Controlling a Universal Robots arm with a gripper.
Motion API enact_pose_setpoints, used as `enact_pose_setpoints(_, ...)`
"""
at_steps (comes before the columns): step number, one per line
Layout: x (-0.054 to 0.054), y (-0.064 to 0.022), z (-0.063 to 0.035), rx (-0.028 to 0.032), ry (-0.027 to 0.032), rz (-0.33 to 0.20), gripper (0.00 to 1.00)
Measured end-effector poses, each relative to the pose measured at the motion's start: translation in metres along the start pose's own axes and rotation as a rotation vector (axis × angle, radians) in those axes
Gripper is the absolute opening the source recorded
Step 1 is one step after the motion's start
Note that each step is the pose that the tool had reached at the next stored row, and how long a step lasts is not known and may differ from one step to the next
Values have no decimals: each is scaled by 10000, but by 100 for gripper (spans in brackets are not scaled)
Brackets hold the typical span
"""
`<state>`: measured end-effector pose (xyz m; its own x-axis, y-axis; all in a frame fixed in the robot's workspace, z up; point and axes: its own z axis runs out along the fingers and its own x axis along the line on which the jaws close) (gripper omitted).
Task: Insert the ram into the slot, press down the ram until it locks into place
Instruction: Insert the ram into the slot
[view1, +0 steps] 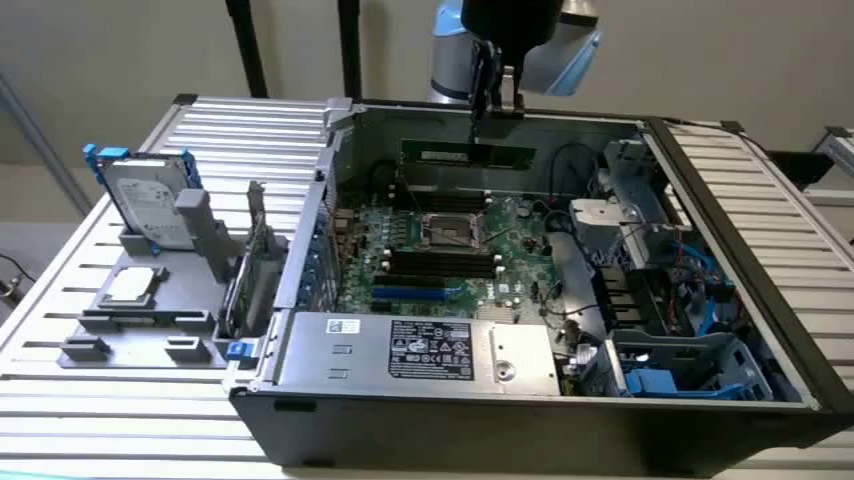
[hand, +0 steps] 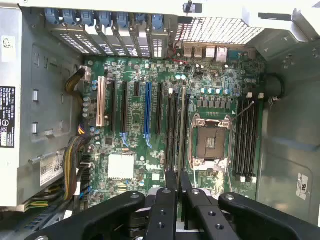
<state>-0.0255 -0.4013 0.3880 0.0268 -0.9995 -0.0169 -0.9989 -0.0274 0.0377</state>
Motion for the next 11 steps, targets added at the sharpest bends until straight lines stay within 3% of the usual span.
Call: enact_pose_setpoints(11, 0, 0, 0, -1, 1, 0, 14)
